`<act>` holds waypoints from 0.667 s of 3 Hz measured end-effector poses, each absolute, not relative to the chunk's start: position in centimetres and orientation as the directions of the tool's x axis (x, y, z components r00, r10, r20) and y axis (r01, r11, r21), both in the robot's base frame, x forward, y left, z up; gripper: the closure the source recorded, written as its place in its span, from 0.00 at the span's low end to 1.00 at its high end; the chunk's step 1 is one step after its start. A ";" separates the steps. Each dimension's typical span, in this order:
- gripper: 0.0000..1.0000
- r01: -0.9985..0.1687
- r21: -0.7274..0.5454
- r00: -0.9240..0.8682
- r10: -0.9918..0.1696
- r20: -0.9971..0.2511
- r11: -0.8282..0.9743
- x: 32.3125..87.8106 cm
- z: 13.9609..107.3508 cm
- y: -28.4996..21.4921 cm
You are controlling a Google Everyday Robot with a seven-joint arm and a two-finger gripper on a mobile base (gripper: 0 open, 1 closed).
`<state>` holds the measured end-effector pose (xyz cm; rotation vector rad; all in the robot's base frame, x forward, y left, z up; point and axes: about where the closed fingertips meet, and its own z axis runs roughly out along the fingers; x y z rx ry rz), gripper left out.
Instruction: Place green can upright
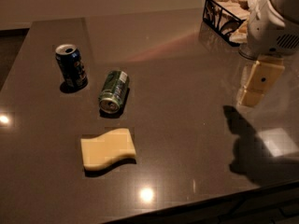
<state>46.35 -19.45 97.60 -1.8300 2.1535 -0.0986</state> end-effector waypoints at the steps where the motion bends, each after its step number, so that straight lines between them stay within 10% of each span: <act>1: 0.00 -0.964 -0.258 -0.022 -0.982 -0.185 0.070 48.4 97.2 -16.9; 2: 0.00 -0.959 -0.279 0.108 -0.980 -0.170 -0.057 50.5 96.9 -13.7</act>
Offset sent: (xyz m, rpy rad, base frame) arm 0.0653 0.0955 -0.0128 -0.0472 -0.0401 0.4092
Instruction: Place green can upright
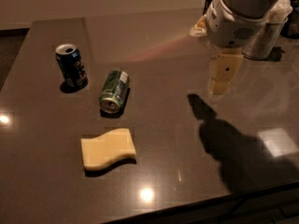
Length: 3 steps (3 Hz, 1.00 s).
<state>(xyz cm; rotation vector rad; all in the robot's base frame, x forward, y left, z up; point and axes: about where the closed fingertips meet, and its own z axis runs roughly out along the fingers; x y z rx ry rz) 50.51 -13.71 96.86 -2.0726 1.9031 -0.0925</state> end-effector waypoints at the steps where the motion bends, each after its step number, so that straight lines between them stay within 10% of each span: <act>1: 0.00 -0.932 -0.307 0.257 -0.948 -0.189 -0.192 52.4 97.0 -10.2; 3: 0.00 -0.820 -0.298 0.544 -0.828 -0.138 -0.489 53.9 95.5 -3.3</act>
Offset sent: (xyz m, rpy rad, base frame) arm 0.0332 0.1122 -0.0095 -0.0067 -0.0488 0.5442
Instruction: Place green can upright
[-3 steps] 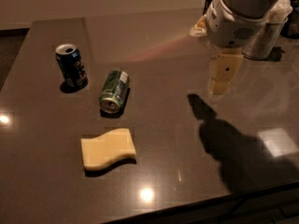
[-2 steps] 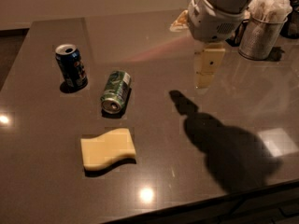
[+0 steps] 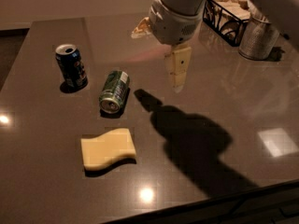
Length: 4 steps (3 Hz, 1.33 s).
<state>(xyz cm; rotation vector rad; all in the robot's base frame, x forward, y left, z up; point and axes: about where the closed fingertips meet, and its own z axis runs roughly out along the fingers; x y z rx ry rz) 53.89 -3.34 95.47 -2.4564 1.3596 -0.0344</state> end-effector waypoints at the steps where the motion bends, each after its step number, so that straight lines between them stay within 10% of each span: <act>1: 0.00 -0.727 -0.270 0.670 -0.738 -0.078 -0.631 53.9 94.1 -0.4; 4: 0.00 -0.463 -0.161 0.881 -0.472 0.021 -0.872 51.4 90.1 6.4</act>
Offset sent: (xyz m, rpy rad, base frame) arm -0.0156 0.0837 -0.0452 -0.2147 -0.0034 0.4888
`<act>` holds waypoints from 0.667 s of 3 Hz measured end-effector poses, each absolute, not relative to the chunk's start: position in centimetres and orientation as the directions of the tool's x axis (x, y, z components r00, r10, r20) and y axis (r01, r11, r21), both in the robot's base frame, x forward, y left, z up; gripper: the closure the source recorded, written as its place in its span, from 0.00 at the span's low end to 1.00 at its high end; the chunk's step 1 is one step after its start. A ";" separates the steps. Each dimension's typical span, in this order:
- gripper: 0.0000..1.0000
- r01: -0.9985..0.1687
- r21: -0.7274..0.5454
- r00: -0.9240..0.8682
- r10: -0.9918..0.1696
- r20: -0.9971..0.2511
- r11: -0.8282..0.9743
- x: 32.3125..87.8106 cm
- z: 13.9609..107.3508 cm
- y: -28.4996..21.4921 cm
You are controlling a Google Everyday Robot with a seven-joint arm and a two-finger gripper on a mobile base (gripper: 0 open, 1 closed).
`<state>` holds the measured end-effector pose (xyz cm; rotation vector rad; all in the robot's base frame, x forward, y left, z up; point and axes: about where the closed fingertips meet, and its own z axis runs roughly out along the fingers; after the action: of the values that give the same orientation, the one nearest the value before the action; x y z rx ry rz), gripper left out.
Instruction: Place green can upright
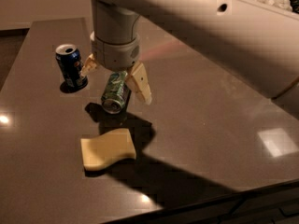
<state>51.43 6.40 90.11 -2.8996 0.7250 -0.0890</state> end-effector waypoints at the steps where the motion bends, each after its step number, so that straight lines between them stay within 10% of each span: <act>1: 0.00 -0.446 -0.127 0.891 -0.452 0.028 -0.886 51.5 88.5 7.2; 2: 0.00 -0.447 -0.100 0.892 -0.451 0.027 -0.889 51.9 87.2 7.2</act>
Offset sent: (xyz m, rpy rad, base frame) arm 0.0059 0.0019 -0.0444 -0.1085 0.0591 0.0223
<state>51.93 7.16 87.23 -2.9666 0.7056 -0.0762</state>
